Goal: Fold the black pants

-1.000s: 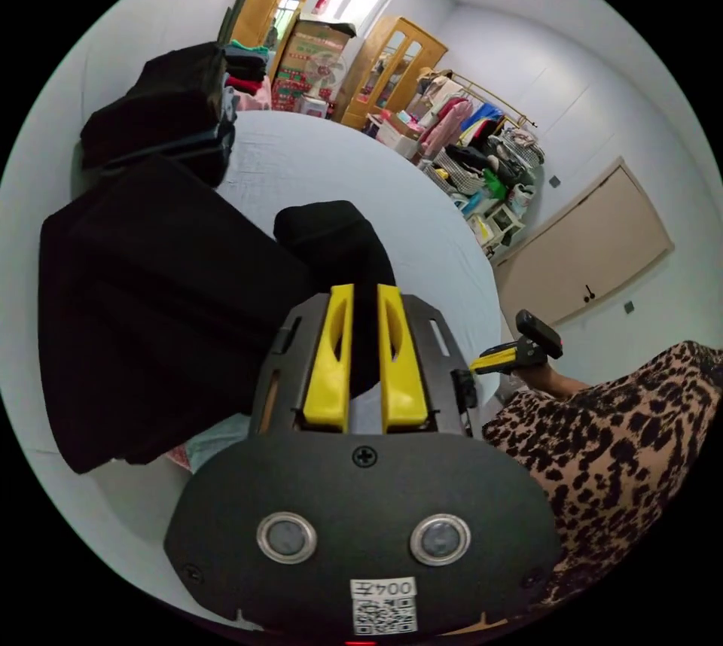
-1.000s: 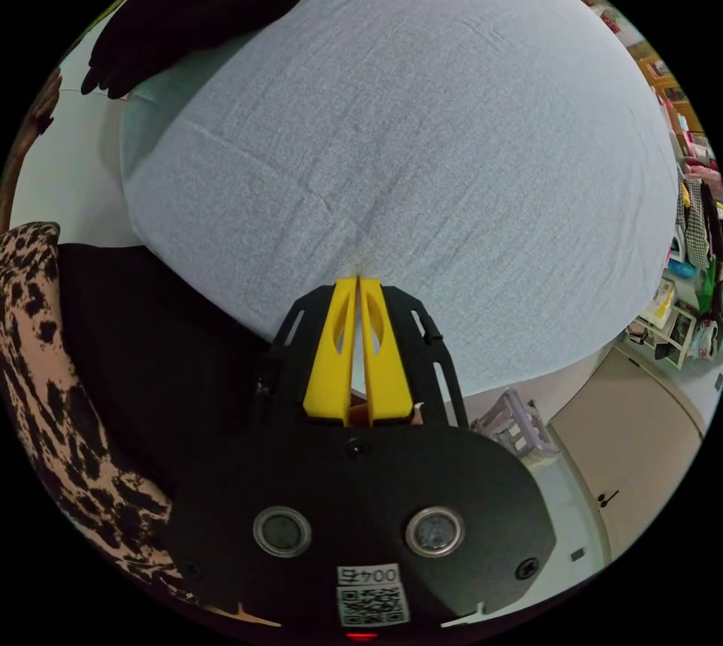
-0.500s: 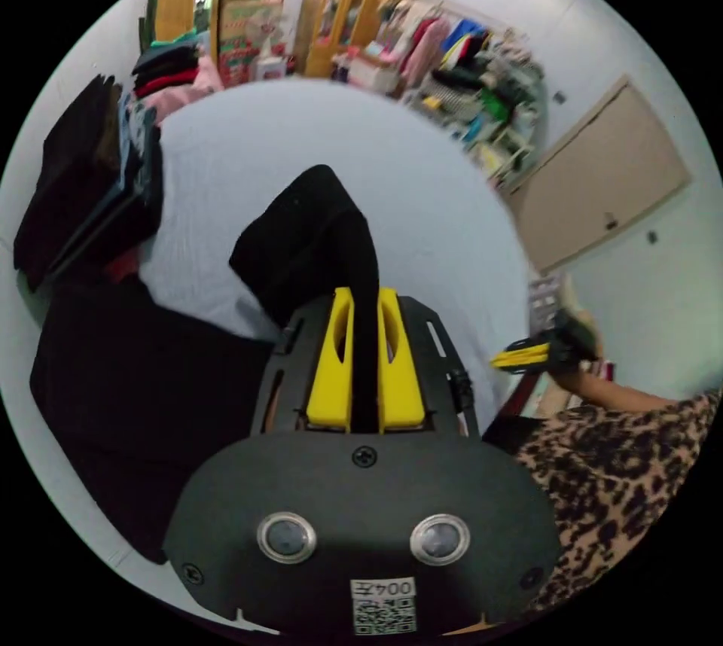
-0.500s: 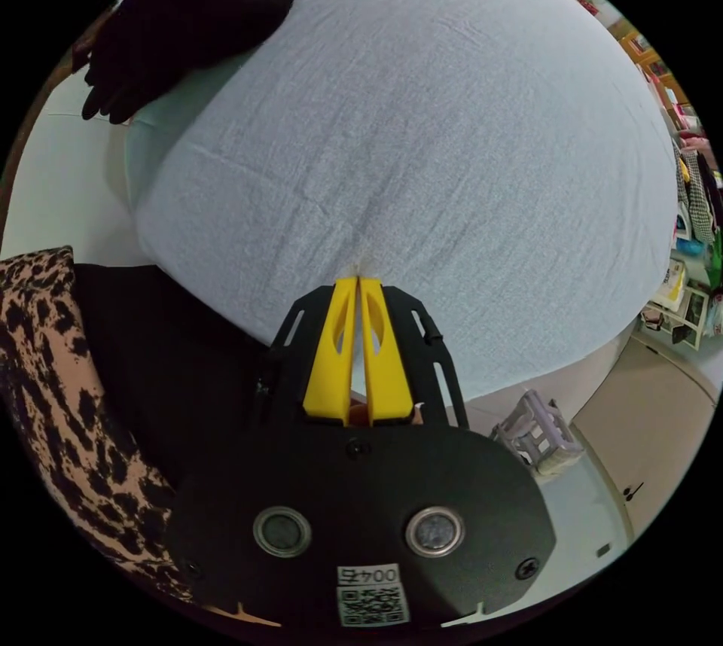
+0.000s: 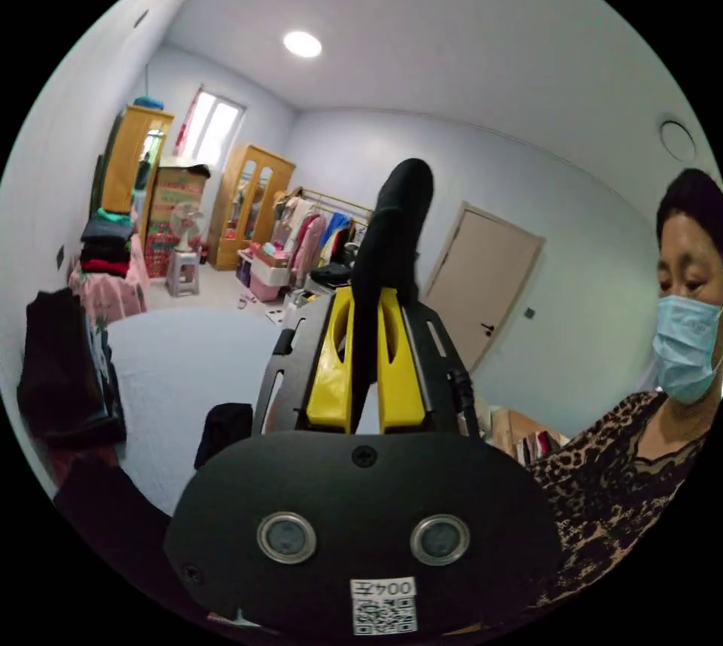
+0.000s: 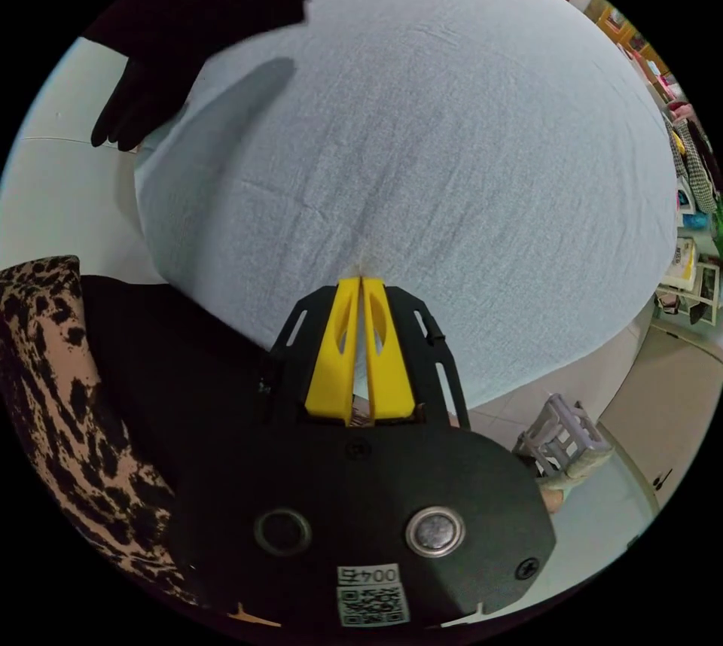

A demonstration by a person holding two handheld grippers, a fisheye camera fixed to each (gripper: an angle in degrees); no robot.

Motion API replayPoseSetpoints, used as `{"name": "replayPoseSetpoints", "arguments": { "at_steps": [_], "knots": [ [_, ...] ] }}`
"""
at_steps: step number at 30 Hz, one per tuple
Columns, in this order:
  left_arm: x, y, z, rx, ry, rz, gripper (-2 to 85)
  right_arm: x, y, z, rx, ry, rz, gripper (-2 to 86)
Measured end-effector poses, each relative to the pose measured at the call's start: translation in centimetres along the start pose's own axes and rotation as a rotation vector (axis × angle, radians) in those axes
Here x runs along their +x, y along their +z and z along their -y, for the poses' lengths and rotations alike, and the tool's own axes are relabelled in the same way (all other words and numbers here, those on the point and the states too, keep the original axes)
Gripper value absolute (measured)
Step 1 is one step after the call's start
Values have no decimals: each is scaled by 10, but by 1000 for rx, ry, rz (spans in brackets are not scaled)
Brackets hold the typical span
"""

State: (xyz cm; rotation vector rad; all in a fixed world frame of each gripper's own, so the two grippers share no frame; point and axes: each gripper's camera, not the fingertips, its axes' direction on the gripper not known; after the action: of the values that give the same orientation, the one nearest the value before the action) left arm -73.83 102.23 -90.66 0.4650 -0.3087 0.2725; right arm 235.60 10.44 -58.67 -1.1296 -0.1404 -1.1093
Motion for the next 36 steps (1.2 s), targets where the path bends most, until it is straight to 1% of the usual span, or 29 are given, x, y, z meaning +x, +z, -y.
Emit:
{"name": "replayPoseSetpoints", "arguments": {
  "at_steps": [2,3,5,6,8,11,13,16,19,22,27,31,32,34,36],
  "knots": [
    [-48,-6,-23,-12,-139,25,43,-10,-1,-2,10,13,-19,-5],
    [-62,-5,-35,-26,-174,29,47,-13,-1,-3,10,14,-24,-5],
    [-127,7,-97,-133,-277,122,61,-23,-2,-1,2,8,-48,-5],
    [-144,9,-116,-167,-313,143,64,-25,-1,-1,-3,9,-52,-5],
    [-204,1,-196,-257,-463,266,63,-35,-1,3,-16,6,-71,-4],
    [-236,-29,-271,-297,-607,286,53,-48,1,7,-33,11,-95,-5],
    [-230,-37,-288,-323,-625,266,43,-55,2,9,-29,24,-101,-6],
    [-208,-35,-295,-381,-603,242,35,-60,5,11,-30,35,-81,-8],
    [-195,-35,-300,-365,-636,163,33,-66,9,16,-43,31,-60,-8],
    [-188,-28,-300,-376,-656,99,34,-64,14,21,-51,97,7,-8],
    [-167,-3,-272,-459,-573,71,46,-78,24,29,-49,136,21,-9],
    [-144,28,-232,-503,-504,93,83,-80,4,40,37,161,22,-8],
    [-137,40,-218,-500,-505,105,105,-76,-4,46,45,162,-27,-8],
    [-124,62,-192,-499,-502,148,136,-67,-9,60,15,133,-110,-8],
    [-108,91,-161,-512,-469,210,177,-53,-7,78,-29,74,-128,-8]
  ]
}}
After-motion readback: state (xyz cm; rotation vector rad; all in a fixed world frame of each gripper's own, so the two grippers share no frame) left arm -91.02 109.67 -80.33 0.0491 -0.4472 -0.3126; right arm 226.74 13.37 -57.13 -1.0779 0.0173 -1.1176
